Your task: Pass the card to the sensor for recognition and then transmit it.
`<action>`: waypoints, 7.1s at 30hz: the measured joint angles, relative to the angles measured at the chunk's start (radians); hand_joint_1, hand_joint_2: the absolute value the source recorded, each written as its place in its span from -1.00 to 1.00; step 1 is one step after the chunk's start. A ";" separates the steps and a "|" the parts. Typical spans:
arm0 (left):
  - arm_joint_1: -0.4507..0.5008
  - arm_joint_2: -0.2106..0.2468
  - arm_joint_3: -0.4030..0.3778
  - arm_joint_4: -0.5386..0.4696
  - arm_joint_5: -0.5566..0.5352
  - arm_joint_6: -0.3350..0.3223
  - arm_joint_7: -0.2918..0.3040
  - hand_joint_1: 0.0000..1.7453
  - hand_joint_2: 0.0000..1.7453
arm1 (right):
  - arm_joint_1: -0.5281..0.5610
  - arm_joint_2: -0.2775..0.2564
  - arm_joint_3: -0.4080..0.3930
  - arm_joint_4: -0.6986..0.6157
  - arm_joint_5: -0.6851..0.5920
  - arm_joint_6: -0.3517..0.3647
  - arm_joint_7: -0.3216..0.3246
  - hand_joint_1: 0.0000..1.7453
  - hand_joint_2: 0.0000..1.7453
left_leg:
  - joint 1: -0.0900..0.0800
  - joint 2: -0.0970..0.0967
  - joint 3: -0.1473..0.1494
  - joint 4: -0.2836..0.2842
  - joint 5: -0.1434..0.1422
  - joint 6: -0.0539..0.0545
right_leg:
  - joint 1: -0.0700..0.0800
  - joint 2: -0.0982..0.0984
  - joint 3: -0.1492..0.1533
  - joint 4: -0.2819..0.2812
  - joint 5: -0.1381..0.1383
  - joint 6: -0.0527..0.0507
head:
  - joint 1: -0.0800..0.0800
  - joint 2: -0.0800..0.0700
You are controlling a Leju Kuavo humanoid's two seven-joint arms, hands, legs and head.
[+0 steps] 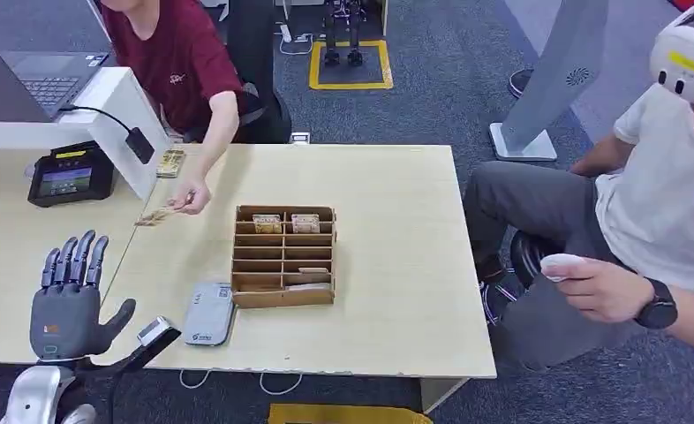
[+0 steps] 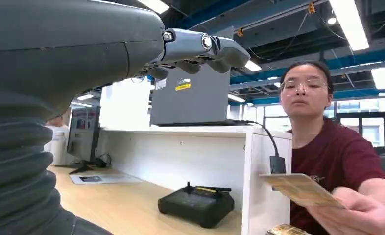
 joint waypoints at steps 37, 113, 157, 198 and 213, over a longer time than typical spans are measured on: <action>0.079 0.016 0.084 -0.063 0.133 -0.033 -0.040 1.00 1.00 | 0.019 0.003 -0.227 -0.029 -0.219 -0.041 -0.090 -1.00 1.00 | 0.000 0.000 -0.002 0.000 0.001 0.000 | 0.000 0.000 -0.002 0.000 0.001 -0.001 | 0.000 0.000; 0.000 -0.327 0.071 0.121 0.938 -0.166 -0.143 1.00 1.00 | 0.002 0.026 -0.197 -0.027 -0.090 -0.108 -0.047 -1.00 1.00 | 0.000 0.000 -0.002 0.000 0.001 0.000 | 0.000 -0.001 -0.002 0.000 0.001 0.000 | 0.000 0.000; -0.105 -0.377 0.040 0.423 0.820 -0.072 -0.161 1.00 1.00 | 0.001 0.031 -0.180 -0.024 -0.063 -0.121 -0.035 -1.00 1.00 | 0.000 0.000 -0.002 0.000 0.001 0.000 | 0.000 -0.001 -0.002 0.000 0.002 0.000 | 0.000 0.000; -0.248 -0.402 -0.013 0.709 0.665 -0.030 -0.159 1.00 1.00 | 0.002 0.031 -0.167 -0.022 -0.049 -0.121 -0.035 -1.00 1.00 | -0.002 -0.010 -0.002 0.000 0.010 0.005 | -0.002 -0.011 0.003 -0.001 0.006 0.005 | 0.000 0.000; -0.249 -0.403 -0.018 0.710 0.665 -0.030 -0.159 1.00 1.00 | 0.002 0.031 -0.167 -0.022 -0.049 -0.121 -0.035 -1.00 1.00 | -0.002 -0.010 -0.002 0.000 0.010 0.005 | -0.002 -0.011 0.003 -0.001 0.008 0.002 | 0.000 0.000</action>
